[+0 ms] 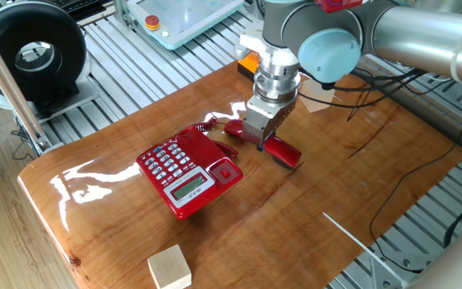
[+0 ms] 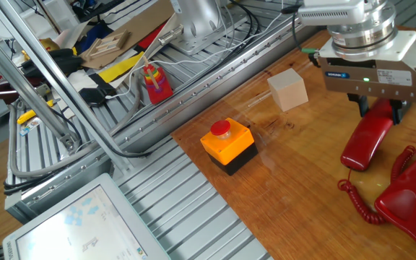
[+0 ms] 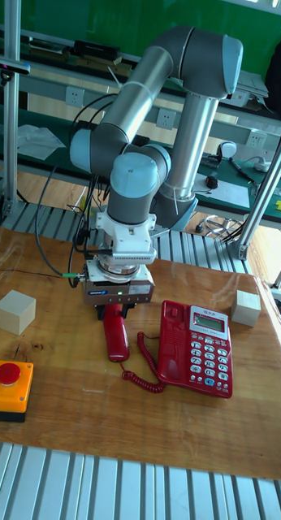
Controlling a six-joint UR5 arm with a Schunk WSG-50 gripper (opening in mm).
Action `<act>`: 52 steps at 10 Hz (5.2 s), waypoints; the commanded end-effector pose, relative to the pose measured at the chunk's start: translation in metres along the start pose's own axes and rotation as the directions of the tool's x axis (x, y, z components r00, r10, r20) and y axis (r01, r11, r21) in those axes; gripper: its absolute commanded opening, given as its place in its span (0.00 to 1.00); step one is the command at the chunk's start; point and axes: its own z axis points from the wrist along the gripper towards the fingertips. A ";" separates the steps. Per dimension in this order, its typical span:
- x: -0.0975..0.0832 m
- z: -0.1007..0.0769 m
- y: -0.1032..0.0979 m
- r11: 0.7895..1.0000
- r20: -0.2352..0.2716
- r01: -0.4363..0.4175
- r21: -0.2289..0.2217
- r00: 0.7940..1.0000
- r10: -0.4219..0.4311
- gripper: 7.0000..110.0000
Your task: Place the handset of the telephone on the corresponding phone cradle
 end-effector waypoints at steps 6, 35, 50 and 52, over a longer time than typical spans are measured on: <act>-0.002 -0.014 0.014 0.996 -0.018 -0.070 -0.058 0.997 0.069 0.00; -0.110 -0.104 0.059 0.943 0.108 -0.331 -0.036 0.937 0.333 0.00; -0.084 -0.077 0.122 0.939 0.093 -0.342 -0.037 0.934 0.344 0.00; -0.085 -0.075 0.125 0.936 0.091 -0.348 -0.050 0.932 0.351 0.00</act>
